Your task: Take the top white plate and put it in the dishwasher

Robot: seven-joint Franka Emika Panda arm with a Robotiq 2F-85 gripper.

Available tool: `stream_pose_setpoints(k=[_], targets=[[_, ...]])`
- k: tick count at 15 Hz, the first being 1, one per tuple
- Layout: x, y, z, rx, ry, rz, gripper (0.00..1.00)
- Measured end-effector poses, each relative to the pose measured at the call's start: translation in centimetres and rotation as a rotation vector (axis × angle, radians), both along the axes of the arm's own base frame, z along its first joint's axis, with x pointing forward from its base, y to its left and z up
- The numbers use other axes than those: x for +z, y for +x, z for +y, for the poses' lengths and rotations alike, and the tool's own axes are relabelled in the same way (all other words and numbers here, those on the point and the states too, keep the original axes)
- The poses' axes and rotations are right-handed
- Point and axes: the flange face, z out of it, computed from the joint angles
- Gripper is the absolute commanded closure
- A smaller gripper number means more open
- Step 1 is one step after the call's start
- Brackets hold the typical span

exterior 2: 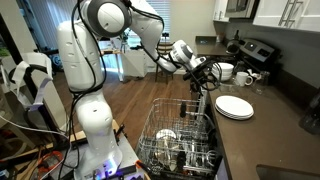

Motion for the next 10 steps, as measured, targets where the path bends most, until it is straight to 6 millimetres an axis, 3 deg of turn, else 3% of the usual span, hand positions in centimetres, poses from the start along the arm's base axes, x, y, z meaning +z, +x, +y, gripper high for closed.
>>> stream_pose_setpoints(k=[5, 10], targets=[[-0.8, 0.2, -0.2, -0.032, -0.047, -0.078, 0.0], [-3.0, 1.1, -1.1, -0.072, -0.028, -0.158, 0.0]])
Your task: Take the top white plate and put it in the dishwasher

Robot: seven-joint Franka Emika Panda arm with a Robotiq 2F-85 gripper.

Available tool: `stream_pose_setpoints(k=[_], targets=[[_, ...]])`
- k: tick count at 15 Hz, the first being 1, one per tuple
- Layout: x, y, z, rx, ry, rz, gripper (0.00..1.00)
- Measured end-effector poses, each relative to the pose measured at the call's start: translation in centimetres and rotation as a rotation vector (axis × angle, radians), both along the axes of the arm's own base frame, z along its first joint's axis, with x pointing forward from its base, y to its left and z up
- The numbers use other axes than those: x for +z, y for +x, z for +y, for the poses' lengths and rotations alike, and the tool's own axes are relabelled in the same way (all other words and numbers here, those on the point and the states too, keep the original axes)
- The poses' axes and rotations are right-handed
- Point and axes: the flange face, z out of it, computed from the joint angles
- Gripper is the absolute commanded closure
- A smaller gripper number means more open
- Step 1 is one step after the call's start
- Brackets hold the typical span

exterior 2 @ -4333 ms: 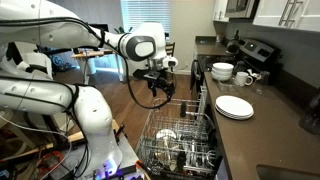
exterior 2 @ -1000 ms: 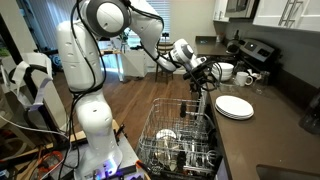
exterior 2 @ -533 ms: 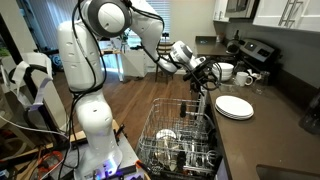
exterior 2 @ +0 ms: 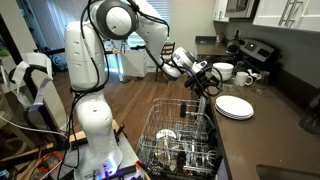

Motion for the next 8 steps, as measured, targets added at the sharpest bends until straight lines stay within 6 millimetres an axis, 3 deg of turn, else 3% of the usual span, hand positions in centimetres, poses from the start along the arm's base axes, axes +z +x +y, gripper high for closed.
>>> stream_pose_setpoints(k=[4, 8], targets=[[-1.3, 1.9, -1.6, -0.018, -0.043, -0.07, 0.03], [-2.2, 3.9, -2.7, -0.038, -0.063, -0.105, 0.0]])
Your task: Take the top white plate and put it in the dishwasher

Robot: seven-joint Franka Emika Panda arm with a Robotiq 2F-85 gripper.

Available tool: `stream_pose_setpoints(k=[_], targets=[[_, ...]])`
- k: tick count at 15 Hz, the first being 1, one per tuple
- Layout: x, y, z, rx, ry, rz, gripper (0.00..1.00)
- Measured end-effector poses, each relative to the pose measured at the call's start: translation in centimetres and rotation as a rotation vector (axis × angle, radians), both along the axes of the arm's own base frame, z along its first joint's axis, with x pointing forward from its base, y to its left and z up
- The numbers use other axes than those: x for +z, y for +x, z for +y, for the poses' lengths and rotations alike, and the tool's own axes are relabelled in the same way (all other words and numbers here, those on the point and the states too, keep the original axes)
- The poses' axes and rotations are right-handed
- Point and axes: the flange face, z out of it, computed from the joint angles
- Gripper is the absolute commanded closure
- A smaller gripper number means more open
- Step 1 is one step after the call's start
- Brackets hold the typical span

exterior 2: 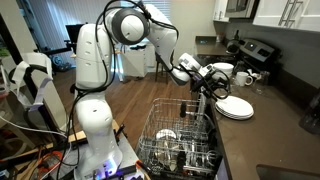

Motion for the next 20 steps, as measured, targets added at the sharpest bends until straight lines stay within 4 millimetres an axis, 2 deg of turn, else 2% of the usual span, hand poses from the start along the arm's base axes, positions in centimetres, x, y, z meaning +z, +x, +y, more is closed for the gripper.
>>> stream_pose_setpoints(k=[4, 10, 17, 20], targets=[[-0.4, 1.3, -0.1, -0.003, -0.002, -0.009, 0.0], [-0.3, 2.1, -0.1, -0.002, -0.005, -0.019, 0.0], [1.3, 2.5, 2.0, 0.007, 0.029, -0.043, 0.0], [1.3, 2.5, 2.5, -0.004, 0.061, -0.034, 0.0]])
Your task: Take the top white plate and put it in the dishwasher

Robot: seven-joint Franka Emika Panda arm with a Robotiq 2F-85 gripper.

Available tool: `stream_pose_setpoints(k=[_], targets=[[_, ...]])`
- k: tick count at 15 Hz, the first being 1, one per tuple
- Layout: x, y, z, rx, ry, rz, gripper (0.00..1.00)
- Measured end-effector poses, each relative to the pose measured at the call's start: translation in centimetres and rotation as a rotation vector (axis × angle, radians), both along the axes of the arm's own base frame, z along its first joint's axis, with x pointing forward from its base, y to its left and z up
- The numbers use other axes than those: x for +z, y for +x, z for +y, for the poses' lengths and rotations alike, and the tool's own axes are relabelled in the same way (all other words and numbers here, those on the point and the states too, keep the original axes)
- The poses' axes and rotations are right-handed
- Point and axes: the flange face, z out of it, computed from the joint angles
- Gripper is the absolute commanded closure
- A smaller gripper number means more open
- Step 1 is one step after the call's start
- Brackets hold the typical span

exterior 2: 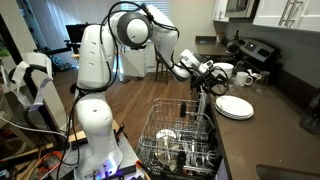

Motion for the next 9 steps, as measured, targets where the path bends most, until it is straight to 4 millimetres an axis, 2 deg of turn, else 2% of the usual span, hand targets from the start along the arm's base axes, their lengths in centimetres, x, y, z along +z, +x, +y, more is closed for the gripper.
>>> stream_pose_setpoints(k=[7, 8, 9], targets=[[-1.6, -0.5, -0.5, -0.015, 0.011, 0.038, 0.0], [-1.9, -0.5, -0.6, -0.017, 0.01, 0.044, 0.17], [-2.2, -0.5, -0.8, -0.019, 0.01, 0.049, 0.26]])
